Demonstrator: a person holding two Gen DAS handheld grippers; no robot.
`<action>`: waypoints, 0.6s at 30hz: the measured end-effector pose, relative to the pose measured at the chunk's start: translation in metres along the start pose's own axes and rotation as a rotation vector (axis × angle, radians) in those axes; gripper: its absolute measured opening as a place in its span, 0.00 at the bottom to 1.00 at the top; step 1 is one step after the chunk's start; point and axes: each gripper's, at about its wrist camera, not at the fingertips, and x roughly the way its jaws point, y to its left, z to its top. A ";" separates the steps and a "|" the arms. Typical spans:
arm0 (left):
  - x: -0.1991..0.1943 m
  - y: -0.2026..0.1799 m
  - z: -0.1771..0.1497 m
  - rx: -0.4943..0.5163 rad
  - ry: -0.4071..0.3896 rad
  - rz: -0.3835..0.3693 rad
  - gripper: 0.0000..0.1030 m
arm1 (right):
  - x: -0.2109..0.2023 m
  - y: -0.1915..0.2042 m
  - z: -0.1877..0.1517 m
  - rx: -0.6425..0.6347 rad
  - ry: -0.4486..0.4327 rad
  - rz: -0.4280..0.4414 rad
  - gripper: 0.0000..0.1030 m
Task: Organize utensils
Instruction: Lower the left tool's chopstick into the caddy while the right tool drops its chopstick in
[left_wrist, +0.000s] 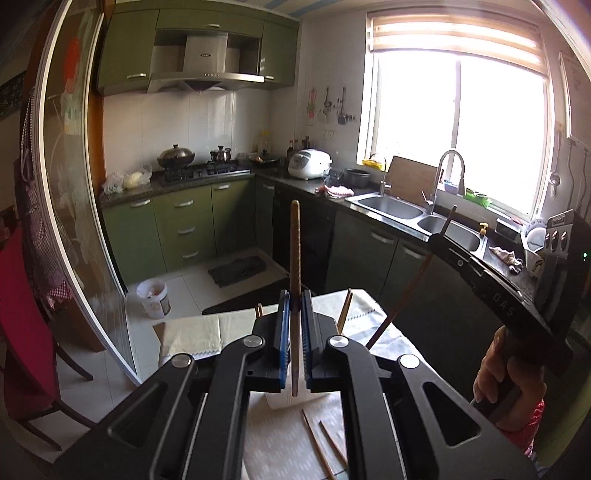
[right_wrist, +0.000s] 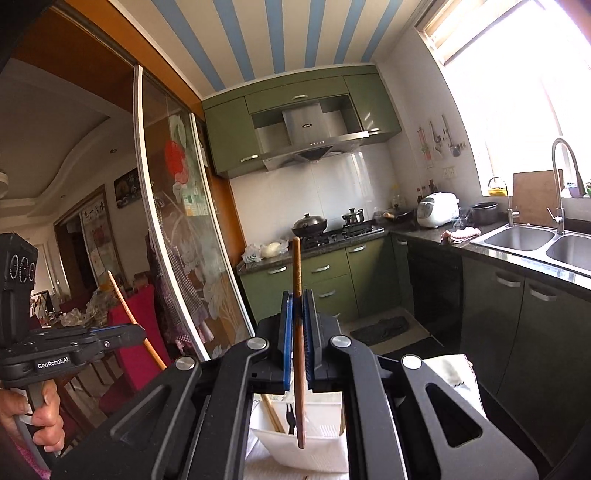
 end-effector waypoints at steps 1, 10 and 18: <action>0.006 0.000 0.004 -0.003 -0.010 0.005 0.06 | 0.006 -0.001 0.003 -0.002 -0.008 -0.007 0.06; 0.097 0.014 -0.008 -0.055 0.066 0.034 0.06 | 0.077 -0.023 -0.015 -0.007 0.085 -0.066 0.06; 0.145 0.022 -0.049 -0.067 0.230 0.051 0.06 | 0.116 -0.031 -0.059 -0.033 0.249 -0.077 0.06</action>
